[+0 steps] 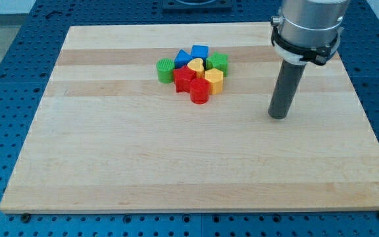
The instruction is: Move the yellow hexagon closer to the yellow heart
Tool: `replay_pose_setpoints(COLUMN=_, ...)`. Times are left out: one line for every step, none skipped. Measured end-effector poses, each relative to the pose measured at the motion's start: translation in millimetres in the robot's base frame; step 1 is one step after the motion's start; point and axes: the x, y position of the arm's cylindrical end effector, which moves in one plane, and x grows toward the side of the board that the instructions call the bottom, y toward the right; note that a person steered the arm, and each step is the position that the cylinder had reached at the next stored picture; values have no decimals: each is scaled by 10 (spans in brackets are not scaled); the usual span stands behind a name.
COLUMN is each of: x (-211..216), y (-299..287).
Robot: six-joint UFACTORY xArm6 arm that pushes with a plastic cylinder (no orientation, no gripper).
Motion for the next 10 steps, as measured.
replay_pose_setpoints(x=0, y=-39)
replay_pose_setpoints(x=0, y=-129)
replay_pose_setpoints(x=0, y=-224)
replay_pose_setpoints(x=0, y=-349)
replay_pose_setpoints(x=0, y=-459)
replay_pose_setpoints(x=-51, y=-501)
replay_pose_setpoints(x=-219, y=-520)
replay_pose_setpoints(x=-406, y=-478)
replay_pose_setpoints(x=-410, y=-516)
replay_pose_setpoints(x=-786, y=-536)
